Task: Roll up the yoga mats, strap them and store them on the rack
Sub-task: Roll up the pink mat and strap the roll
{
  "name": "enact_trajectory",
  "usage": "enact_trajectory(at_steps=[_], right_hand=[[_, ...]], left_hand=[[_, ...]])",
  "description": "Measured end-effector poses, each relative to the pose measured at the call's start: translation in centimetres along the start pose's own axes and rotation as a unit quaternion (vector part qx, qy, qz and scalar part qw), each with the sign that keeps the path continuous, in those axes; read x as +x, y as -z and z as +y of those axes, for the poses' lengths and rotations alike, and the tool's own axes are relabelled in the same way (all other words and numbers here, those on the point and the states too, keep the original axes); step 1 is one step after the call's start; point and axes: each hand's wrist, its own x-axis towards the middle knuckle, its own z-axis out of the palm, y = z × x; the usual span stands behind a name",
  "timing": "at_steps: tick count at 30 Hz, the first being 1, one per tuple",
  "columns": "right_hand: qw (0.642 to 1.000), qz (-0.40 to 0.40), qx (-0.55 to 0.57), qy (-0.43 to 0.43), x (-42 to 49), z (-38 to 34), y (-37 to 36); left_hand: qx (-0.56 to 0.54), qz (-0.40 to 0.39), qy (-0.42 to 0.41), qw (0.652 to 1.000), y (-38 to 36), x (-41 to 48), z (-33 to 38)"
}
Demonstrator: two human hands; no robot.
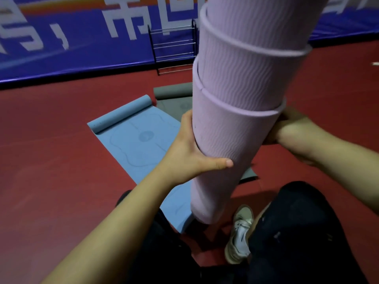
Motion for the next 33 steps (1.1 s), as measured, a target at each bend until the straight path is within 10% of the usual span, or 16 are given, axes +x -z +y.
enact_trajectory(at_steps=[18, 33], right_hand=[[0.996, 0.027, -0.058, -0.066, -2.8, 10.7, -4.0], [0.962, -0.101, -0.061, -0.247, -2.5, 12.6, -6.2]], left_hand=[[-0.02, -0.058, 0.104, 0.993, -5.3, -5.2, -10.3], [-0.019, -0.105, 0.193, 0.975, -4.5, -6.4, -13.7]])
